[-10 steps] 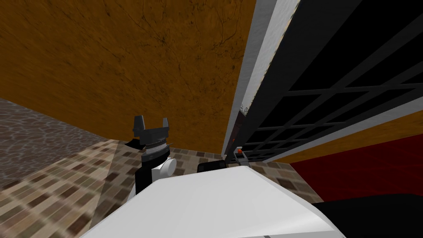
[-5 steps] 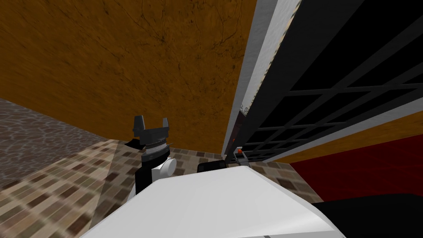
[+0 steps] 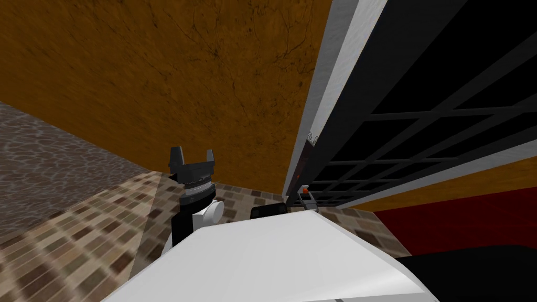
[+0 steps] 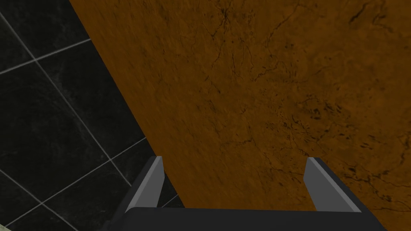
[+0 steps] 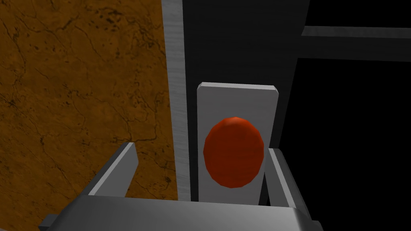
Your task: Pull the door open
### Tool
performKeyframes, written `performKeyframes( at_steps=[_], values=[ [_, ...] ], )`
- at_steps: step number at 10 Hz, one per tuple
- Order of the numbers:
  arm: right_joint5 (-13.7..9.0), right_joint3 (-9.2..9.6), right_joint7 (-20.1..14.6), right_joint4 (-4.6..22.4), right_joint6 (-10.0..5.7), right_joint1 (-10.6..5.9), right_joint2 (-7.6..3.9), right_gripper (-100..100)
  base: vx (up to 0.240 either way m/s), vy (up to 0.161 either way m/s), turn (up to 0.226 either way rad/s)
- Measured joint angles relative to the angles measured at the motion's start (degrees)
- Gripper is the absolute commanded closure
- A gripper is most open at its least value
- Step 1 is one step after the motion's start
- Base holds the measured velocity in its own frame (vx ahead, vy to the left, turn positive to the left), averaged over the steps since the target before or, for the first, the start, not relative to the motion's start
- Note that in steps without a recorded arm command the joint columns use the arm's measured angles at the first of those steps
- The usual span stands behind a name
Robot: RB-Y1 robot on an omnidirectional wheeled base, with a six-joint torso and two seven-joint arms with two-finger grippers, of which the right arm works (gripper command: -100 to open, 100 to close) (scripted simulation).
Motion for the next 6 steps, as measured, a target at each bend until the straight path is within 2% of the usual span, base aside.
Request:
performKeyframes(
  at_steps=[2,4,6],
  values=[
    [0.63,-2.86,-0.28,0.14,1.01,0.35,0.62,100,-0.152,0.009,0.197],
    [1.65,-6.19,-0.76,1.18,2.00,0.44,2.10,100,-0.160,-0.005,0.253],
    [2.60,-9.41,-0.87,0.98,3.51,0.99,3.22,100,-0.130,-0.025,0.215]
  ],
)
